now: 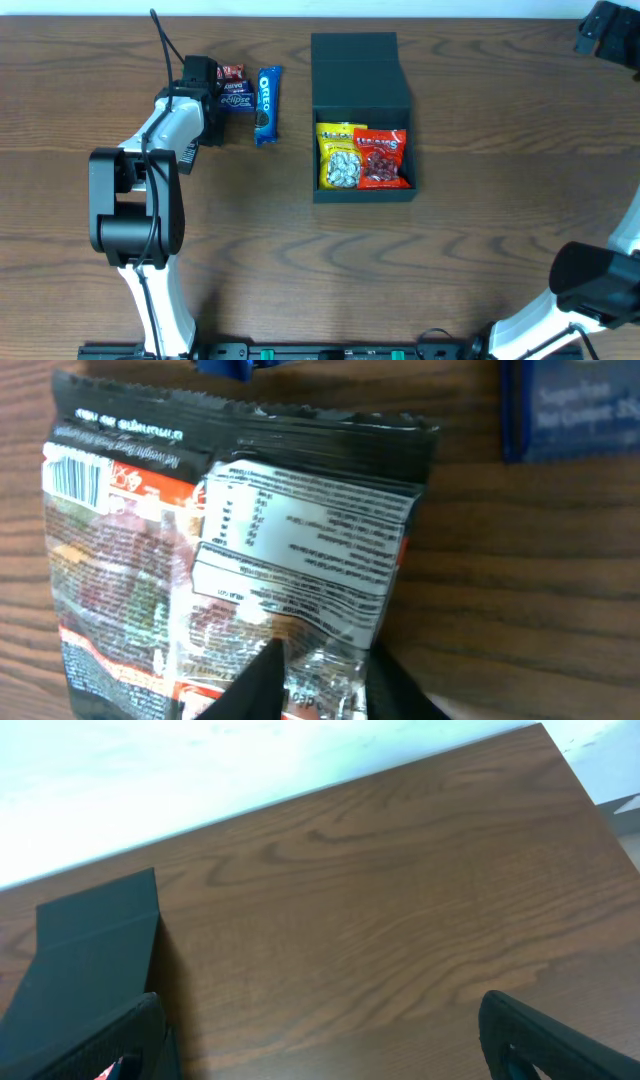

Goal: Pack container
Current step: 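Grasp the black-and-red HACKS bag with the left gripper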

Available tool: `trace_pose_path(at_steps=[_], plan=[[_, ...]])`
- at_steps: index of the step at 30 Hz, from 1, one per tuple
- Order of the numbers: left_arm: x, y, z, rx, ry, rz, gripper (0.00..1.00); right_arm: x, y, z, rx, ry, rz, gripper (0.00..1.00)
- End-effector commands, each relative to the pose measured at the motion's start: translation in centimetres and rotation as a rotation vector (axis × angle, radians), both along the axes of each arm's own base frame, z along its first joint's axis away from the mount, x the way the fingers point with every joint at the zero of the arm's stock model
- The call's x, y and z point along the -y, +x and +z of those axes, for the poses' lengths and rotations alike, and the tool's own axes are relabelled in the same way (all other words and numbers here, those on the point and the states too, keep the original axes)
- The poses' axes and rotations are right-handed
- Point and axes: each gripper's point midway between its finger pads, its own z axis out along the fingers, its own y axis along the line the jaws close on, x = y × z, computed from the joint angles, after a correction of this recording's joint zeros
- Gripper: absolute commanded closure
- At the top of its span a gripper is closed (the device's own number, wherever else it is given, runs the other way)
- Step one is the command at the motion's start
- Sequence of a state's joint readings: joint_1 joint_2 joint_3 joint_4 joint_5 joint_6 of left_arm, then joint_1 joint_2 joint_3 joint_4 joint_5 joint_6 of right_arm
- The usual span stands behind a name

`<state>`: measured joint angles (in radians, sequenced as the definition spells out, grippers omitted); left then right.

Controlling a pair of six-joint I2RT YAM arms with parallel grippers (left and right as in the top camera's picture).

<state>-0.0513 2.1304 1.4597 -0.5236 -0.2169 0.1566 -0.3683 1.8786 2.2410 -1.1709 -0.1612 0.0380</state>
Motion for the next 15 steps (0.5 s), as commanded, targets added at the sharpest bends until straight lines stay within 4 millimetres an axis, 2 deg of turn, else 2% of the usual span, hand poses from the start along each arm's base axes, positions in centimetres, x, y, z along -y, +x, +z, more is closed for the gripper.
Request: trace_pose_path(at_steps=[1, 5, 10, 12, 15], plan=[[-0.1, -1.3, -2.2, -0.066, 0.007, 0.001, 0.84, 0.5, -0.1, -0.7, -0.016, 0.013, -0.017, 0.01], [-0.1, -1.4, -2.2, -0.067, 0.006, 0.005, 0.94, 0.5, 0.0, -0.6, -0.015, 0.013, -0.016, 0.01], [-0.1, -1.3, -1.9, -0.064, 0.004, 0.023, 0.94, 0.5, 0.0, -0.6, -0.015, 0.014, -0.017, 0.01], [-0.4, -0.9, -1.2, -0.043, 0.017, 0.053, 0.94, 0.5, -0.1, -0.7, -0.016, 0.014, -0.017, 0.01], [-0.4, 0.0, 1.0, -0.007, 0.018, 0.068, 0.94, 0.5, -0.1, -0.7, -0.016, 0.014, -0.017, 0.01]])
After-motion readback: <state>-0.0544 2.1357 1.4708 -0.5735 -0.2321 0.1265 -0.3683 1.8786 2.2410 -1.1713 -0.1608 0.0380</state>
